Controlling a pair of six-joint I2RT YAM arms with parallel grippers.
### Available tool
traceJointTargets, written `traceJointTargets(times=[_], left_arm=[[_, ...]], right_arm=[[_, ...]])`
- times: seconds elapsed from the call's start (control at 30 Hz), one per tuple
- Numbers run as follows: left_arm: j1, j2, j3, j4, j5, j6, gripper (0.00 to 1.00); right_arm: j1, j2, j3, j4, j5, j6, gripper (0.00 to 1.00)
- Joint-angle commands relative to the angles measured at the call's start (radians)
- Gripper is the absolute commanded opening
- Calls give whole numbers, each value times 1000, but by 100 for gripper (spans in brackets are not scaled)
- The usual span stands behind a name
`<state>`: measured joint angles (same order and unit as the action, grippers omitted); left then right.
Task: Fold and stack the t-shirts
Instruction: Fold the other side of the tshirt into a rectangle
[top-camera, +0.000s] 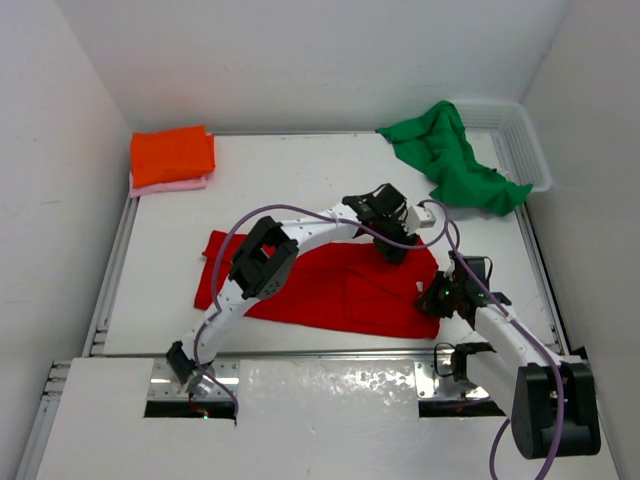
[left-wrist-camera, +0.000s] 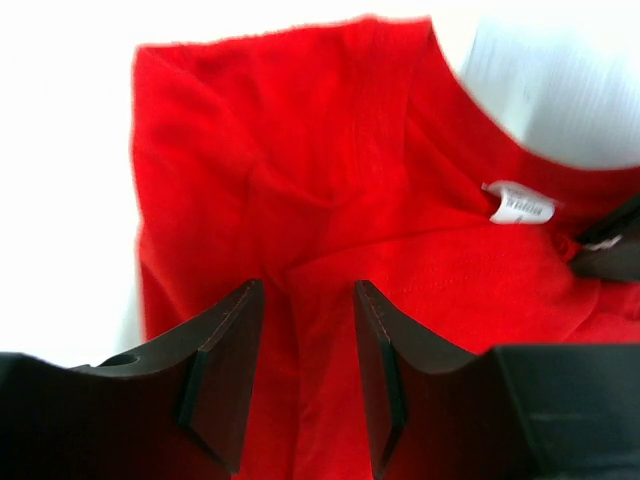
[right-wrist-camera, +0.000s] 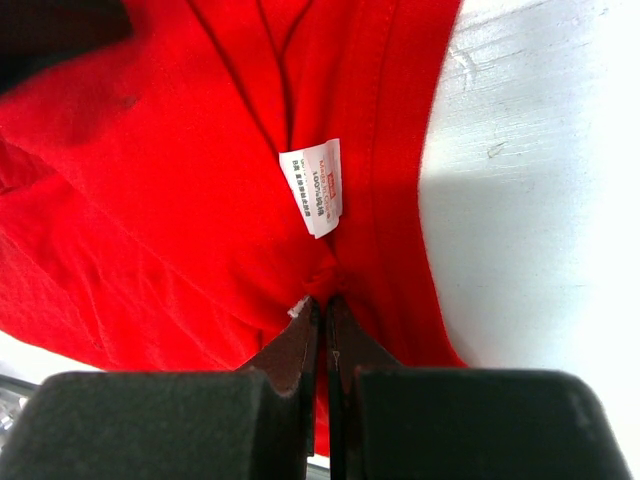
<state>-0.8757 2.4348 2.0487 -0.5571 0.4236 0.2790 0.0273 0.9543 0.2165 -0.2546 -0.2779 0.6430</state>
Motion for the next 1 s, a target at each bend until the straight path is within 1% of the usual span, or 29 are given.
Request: traceJointTargets(times=[0.0, 0.13, 0.27, 0.3, 0.4, 0.43, 0.53, 0.67, 0.73, 0.77, 0.9, 0.97], left_arm=[[-6, -48, -47, 26, 33, -18, 39], [-8, -45, -71, 51, 56, -32, 37], [-8, -45, -65, 60, 61, -37, 30], [-6, -45, -59, 59, 67, -41, 22], [-3, -59, -29, 59, 119, -61, 7], [-2, -65, -24, 65, 124, -63, 5], [7, -97, -7, 82, 90, -64, 7], [24, -125, -10, 91, 92, -69, 7], [24, -128, -33, 91, 101, -63, 12], [24, -128, -45, 95, 104, -64, 18], [24, -125, -117, 129, 125, -75, 19], [23, -120, -125, 138, 126, -77, 19]], right_arm=[[-3, -2, 21, 15, -3, -19, 0], [-4, 3, 23, 18, -4, -19, 0], [-4, 4, 23, 18, -3, -20, 0], [-4, 4, 23, 17, -3, -20, 0], [-4, 3, 23, 14, -1, -20, 0], [-3, 1, 23, 12, 0, -20, 0], [-3, -3, 24, 9, 2, -22, 0], [-4, -3, 24, 9, 3, -22, 0], [-4, -3, 24, 9, 3, -22, 0], [-3, -3, 24, 11, 5, -22, 0], [-3, -3, 27, 8, 3, -23, 0], [-3, -3, 30, 3, 3, -28, 0]])
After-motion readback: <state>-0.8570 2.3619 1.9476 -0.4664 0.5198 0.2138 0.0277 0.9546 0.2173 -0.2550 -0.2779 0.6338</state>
